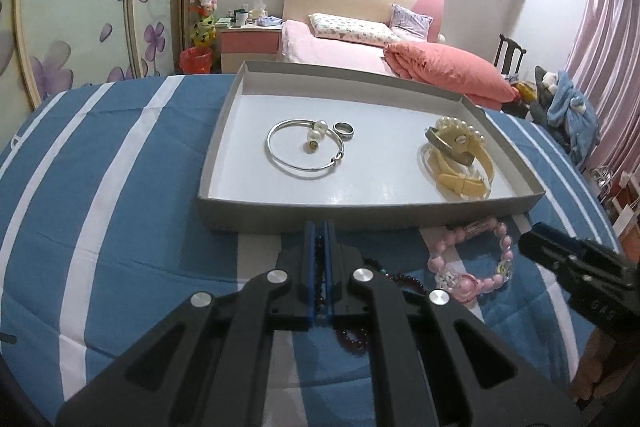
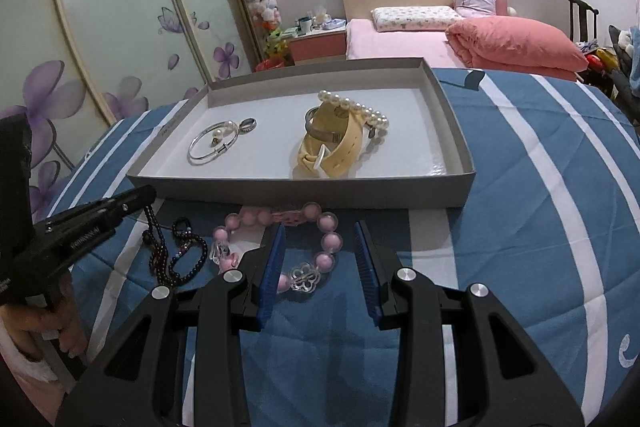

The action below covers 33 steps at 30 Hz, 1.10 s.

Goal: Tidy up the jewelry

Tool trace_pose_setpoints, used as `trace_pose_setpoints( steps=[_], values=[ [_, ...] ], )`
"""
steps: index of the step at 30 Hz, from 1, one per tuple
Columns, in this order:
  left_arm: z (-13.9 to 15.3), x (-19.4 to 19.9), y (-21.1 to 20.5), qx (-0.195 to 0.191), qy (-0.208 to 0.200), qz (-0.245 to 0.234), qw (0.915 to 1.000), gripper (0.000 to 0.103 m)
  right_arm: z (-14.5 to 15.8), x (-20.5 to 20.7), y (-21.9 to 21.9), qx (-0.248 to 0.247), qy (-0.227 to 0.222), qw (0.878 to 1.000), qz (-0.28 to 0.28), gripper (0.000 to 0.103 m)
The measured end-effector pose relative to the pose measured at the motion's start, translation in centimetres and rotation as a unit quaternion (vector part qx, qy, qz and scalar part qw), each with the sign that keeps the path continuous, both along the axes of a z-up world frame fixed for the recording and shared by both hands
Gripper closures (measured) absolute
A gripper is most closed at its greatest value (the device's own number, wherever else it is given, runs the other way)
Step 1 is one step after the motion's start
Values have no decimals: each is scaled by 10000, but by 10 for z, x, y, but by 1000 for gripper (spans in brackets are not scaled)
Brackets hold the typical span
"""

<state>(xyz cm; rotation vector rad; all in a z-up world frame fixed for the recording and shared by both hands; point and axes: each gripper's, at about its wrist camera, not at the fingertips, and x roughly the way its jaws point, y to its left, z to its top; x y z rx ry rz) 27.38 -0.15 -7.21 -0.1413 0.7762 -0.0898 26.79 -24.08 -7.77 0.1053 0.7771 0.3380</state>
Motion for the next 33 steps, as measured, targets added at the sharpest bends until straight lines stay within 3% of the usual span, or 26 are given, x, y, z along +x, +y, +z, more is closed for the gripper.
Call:
trace_pose_setpoints(
  steps=[6,14,16,18,19,23,28,31,33],
  values=[
    [11,-6,7,-351,-101,-154,9992,98,-1,1,-5,60,45,10000,-24,66],
    [0,-18,-20,-40,78,-790,9968,97,-1,5,-5,95,84,9999,-20,66],
    [-3,-20,-26,30,93,-884,9960,87,0,5,-6,116,76,9999,-30,66],
    [-3,-23,-31,127,53,-911,9957,59,0,5,-7,135,73,9999,-39,66],
    [-3,-24,-33,184,25,-931,9955,56,0,6,-7,148,77,9999,-43,66],
    [-7,-28,-42,429,100,-1042,9936,47,-1,7,-10,195,96,9998,-47,66],
    [-21,-21,-58,847,471,-1153,9886,44,-3,7,-13,264,117,9996,-44,66],
    [-23,-15,-66,1163,505,-1121,9856,44,-2,8,-16,319,121,9994,-71,66],
    [-23,-12,-69,1213,479,-1131,9850,51,-3,9,-17,350,133,9993,-82,66]
  ],
)
